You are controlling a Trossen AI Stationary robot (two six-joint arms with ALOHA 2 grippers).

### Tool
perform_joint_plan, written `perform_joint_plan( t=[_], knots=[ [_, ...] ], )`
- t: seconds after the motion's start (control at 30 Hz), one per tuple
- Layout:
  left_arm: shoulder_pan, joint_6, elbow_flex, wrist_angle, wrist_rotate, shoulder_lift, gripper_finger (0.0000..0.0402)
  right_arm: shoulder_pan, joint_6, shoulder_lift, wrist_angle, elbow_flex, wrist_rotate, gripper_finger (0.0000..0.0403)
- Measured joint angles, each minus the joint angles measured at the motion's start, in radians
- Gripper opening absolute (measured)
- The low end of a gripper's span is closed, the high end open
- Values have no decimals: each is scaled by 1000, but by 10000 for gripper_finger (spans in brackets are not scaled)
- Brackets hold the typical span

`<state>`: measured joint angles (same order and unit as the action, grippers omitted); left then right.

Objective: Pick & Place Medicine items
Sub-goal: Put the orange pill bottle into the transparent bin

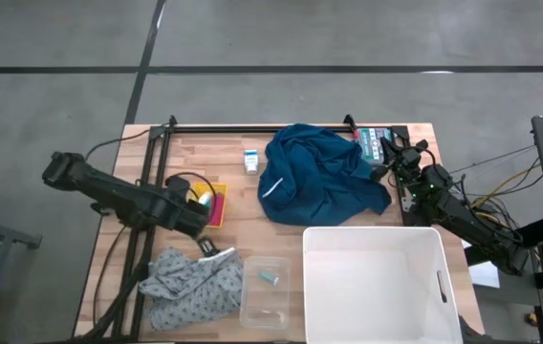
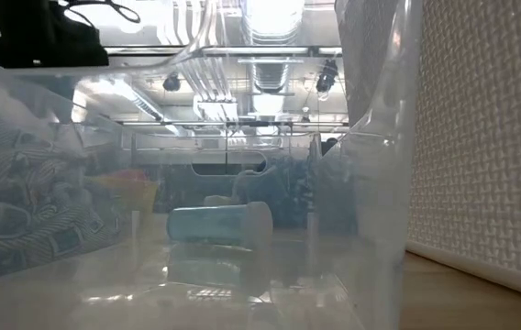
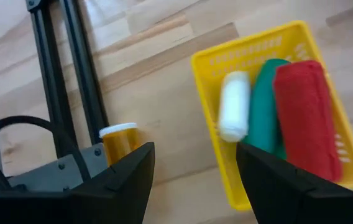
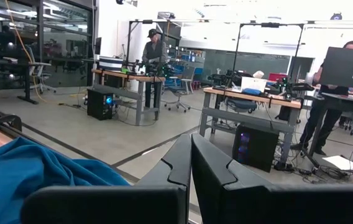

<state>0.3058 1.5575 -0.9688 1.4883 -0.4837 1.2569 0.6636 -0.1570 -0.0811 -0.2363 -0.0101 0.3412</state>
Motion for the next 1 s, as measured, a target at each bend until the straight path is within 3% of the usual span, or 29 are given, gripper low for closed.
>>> perform_joint_plan(
  t=[0.2,0.43,0.63,1.0],
  knots=[
    [-106,-198,14,1,7,-61,232,0,0,0,0,0,0,8],
    [-311,-400,15,13,96,-73,233,0,0,0,0,0,0,8],
    [-467,-460,26,16,111,-70,233,0,0,0,0,0,0,8],
    [-607,-517,82,12,173,-70,235,0,0,0,0,0,0,8]
  ],
)
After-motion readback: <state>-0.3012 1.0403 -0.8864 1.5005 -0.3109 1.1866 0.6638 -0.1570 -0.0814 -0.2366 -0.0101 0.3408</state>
